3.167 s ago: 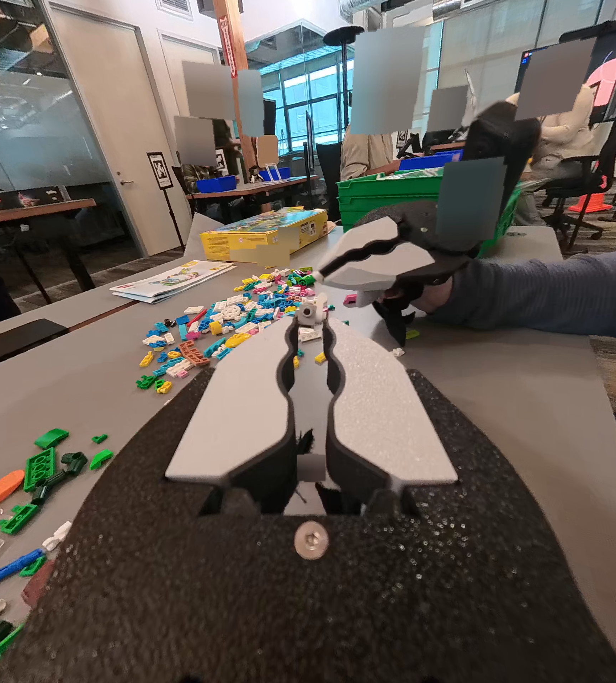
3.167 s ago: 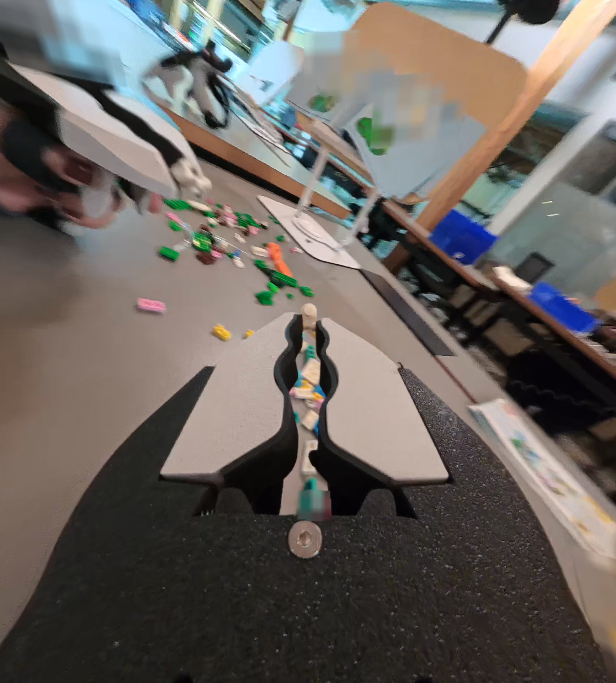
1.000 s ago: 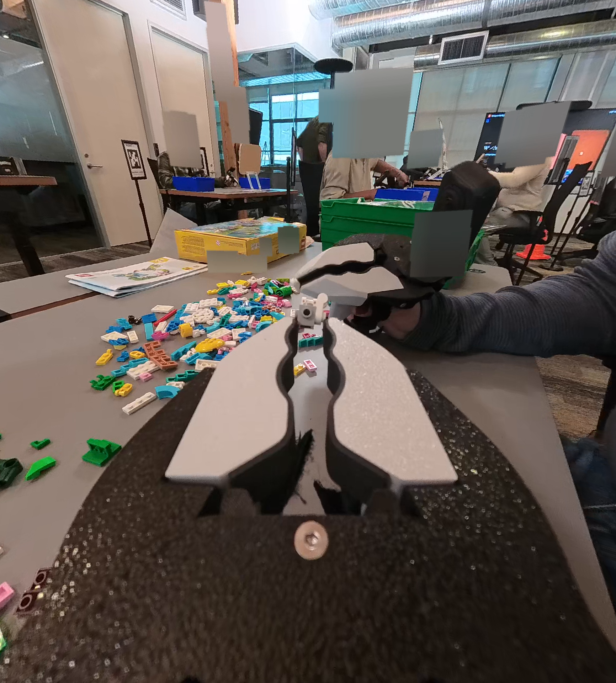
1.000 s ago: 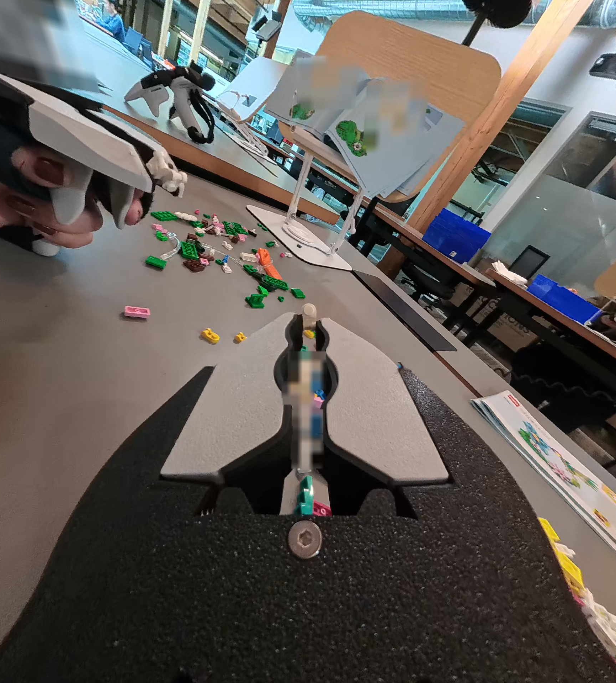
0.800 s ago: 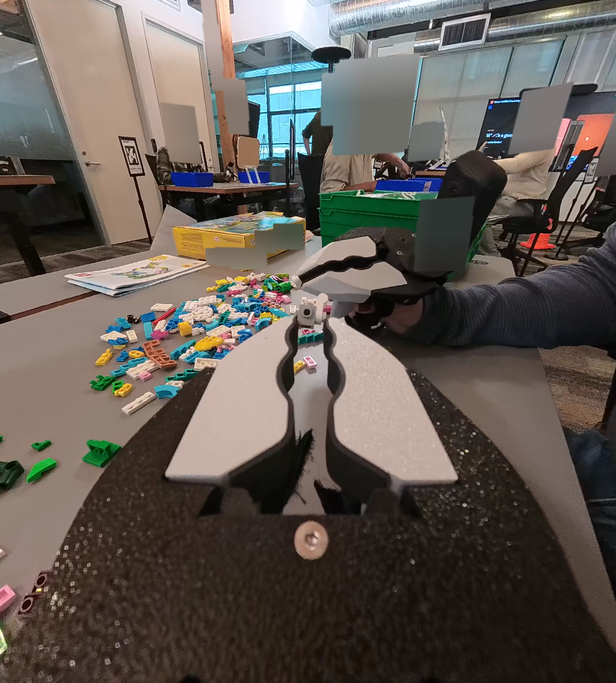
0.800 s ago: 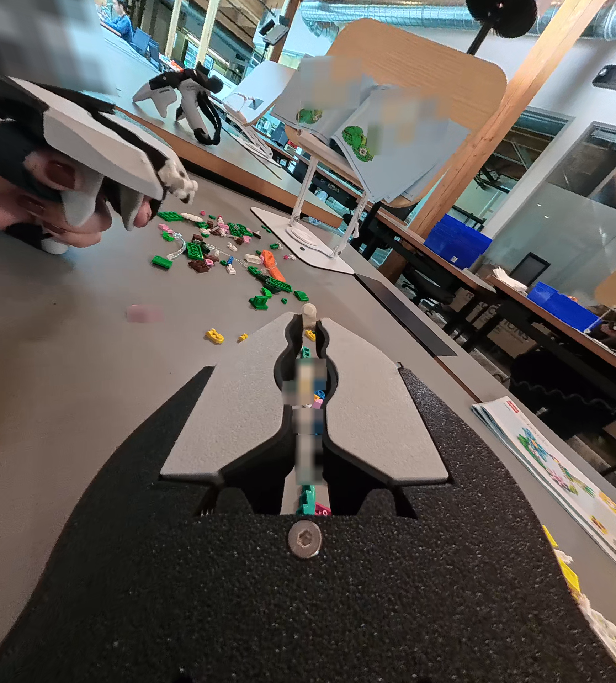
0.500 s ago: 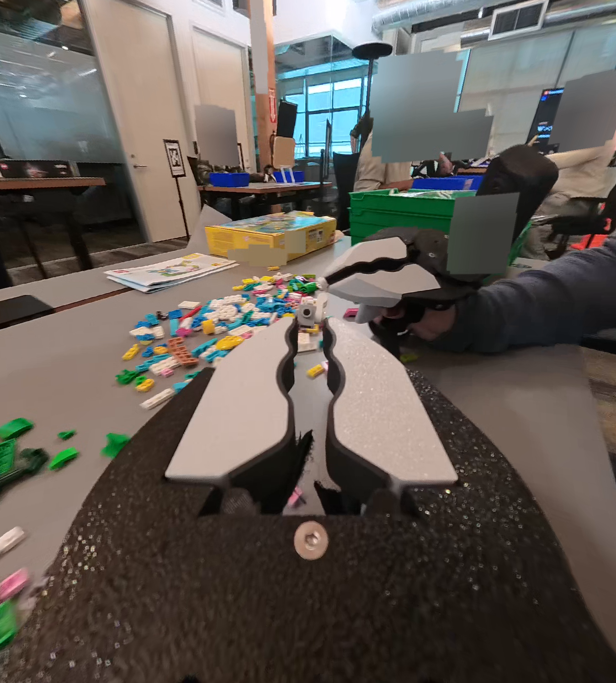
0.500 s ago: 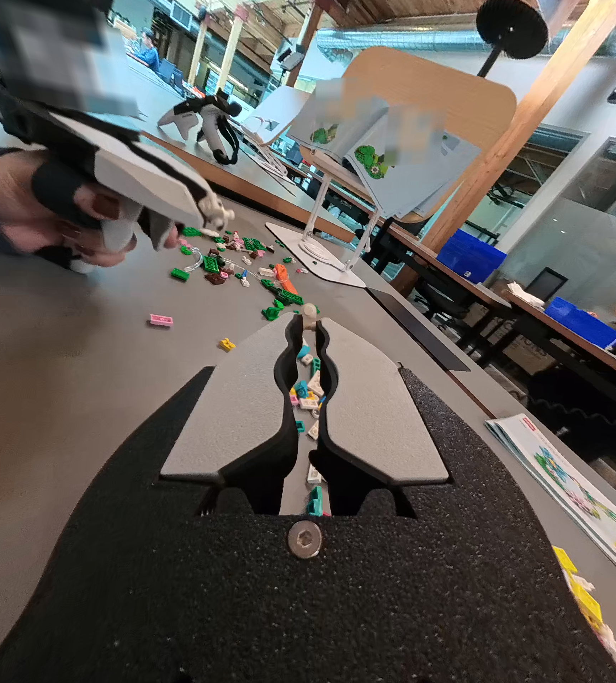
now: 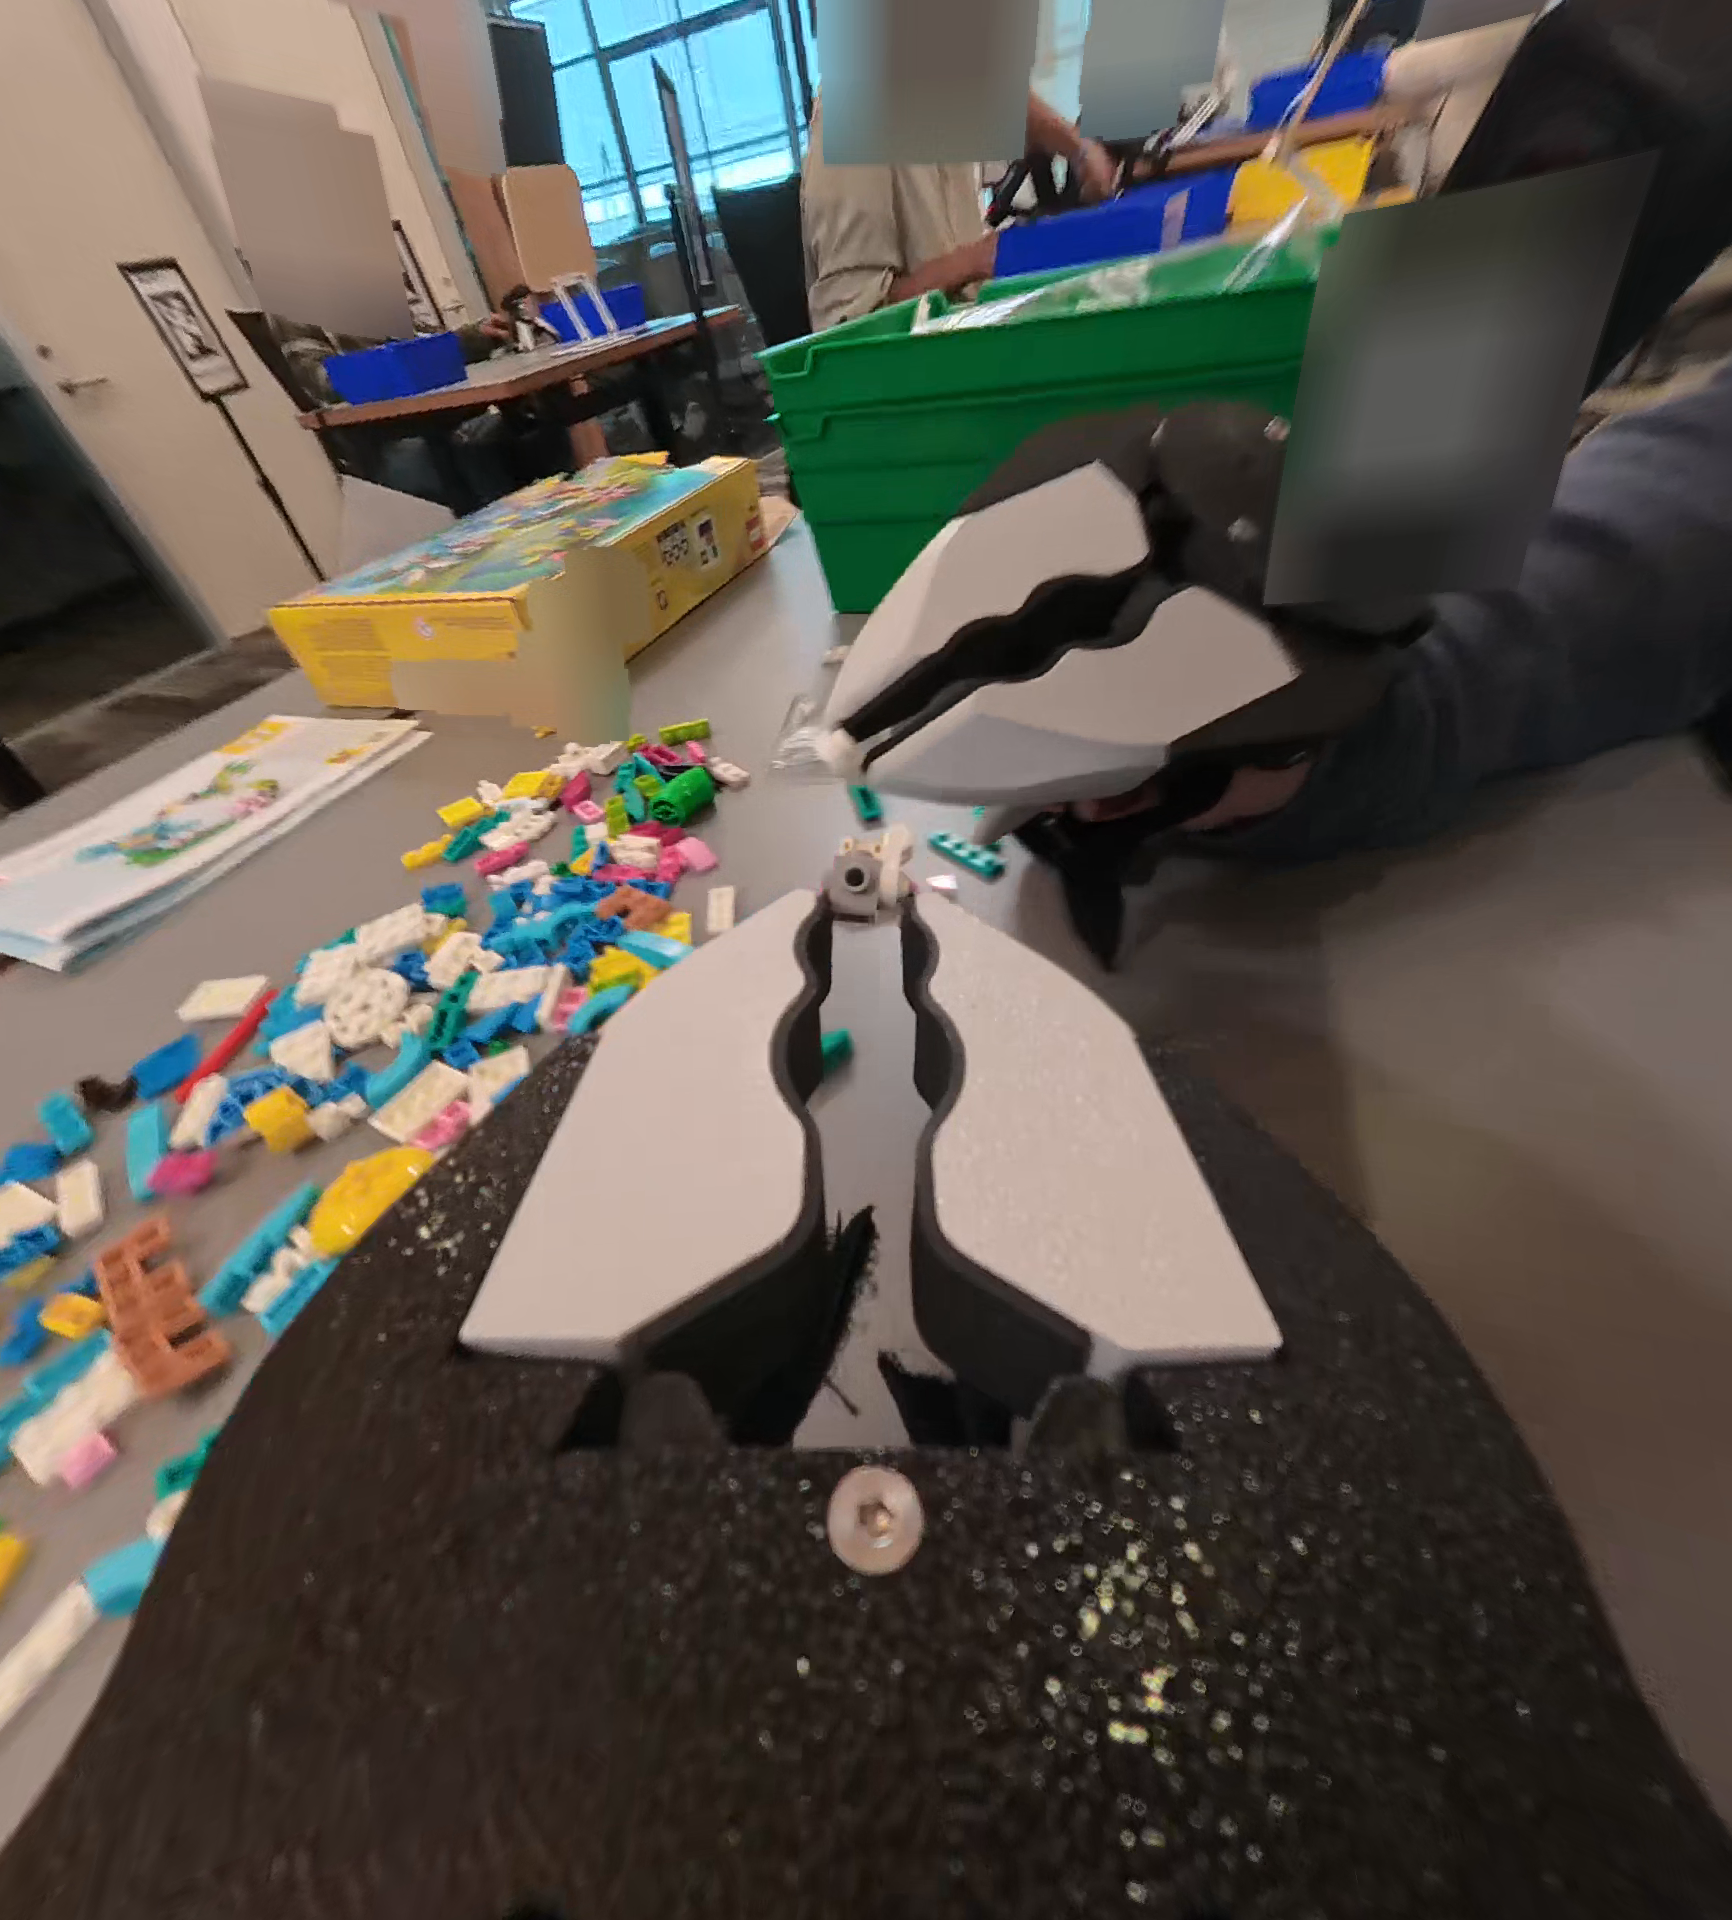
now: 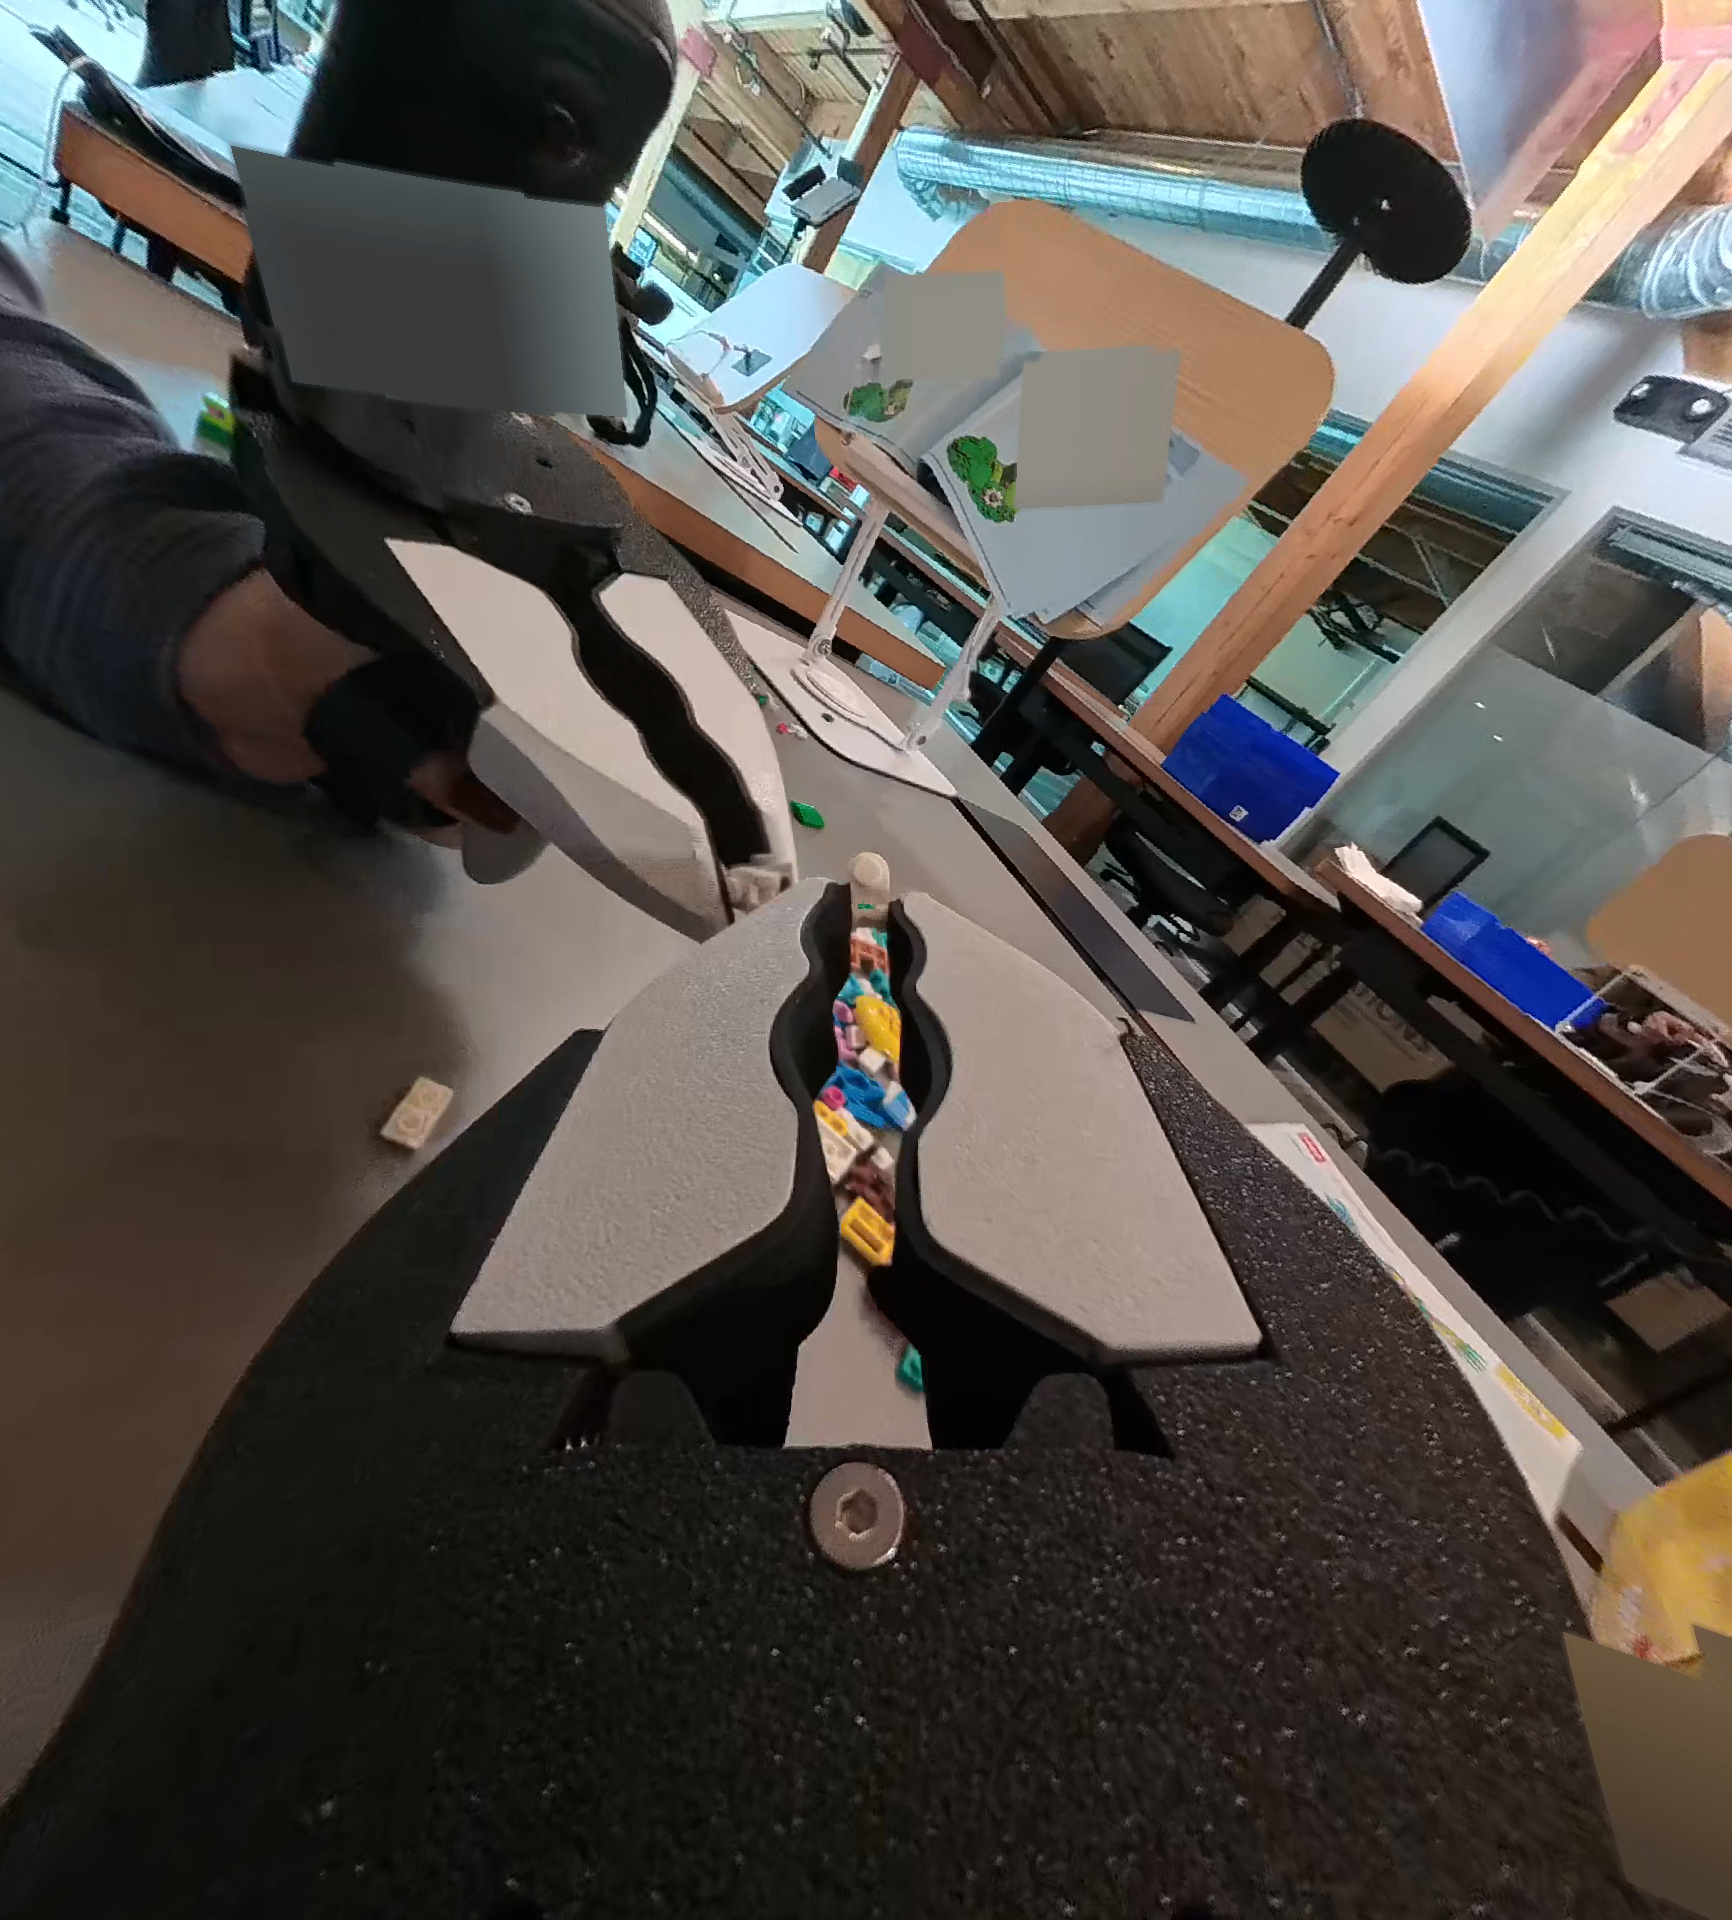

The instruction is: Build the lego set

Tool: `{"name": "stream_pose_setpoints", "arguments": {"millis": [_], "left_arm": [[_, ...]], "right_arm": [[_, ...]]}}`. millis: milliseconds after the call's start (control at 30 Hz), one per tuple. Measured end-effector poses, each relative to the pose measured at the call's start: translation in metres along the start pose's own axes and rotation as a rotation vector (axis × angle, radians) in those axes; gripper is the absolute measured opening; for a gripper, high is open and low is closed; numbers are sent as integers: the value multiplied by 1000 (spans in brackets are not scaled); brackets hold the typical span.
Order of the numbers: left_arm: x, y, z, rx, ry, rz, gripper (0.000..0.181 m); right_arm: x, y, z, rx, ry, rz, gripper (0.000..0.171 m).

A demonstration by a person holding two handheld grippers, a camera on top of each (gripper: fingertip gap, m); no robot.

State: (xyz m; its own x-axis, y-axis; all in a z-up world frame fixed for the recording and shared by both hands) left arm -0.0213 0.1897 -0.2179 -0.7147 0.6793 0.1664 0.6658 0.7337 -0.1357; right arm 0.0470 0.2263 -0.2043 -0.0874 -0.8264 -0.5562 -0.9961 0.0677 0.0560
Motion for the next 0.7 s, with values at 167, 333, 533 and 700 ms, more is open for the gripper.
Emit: {"name": "stream_pose_setpoints", "arguments": {"millis": [167, 333, 533, 700], "left_arm": [[4, 18, -1, 0, 61, 4, 12], [-4, 17, -3, -32, 39, 129, 12], [-5, 17, 2, 31, 10, 144, 12], [-7, 17, 3, 44, 4, 157, 12]], "right_arm": [[-12, -9, 8, 1, -3, 10, 7], [-17, -10, 9, -16, 44, 6, 6], [-11, -9, 7, -21, 24, -23, 6], [-9, -9, 7, -25, 17, -35, 6]]}}
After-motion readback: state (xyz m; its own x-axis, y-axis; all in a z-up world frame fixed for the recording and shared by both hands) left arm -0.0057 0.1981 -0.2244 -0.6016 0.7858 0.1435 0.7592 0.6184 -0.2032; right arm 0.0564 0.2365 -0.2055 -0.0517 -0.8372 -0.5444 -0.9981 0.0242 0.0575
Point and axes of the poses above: each gripper's, where its closed fingertips meet, y out along the fingers, z out of its underside, x = y × z across the jaws, the point moved 4 cm from there along -y, back along the fingers, and after that the axes turned 1 degree about -x, right-handed, at the moved point
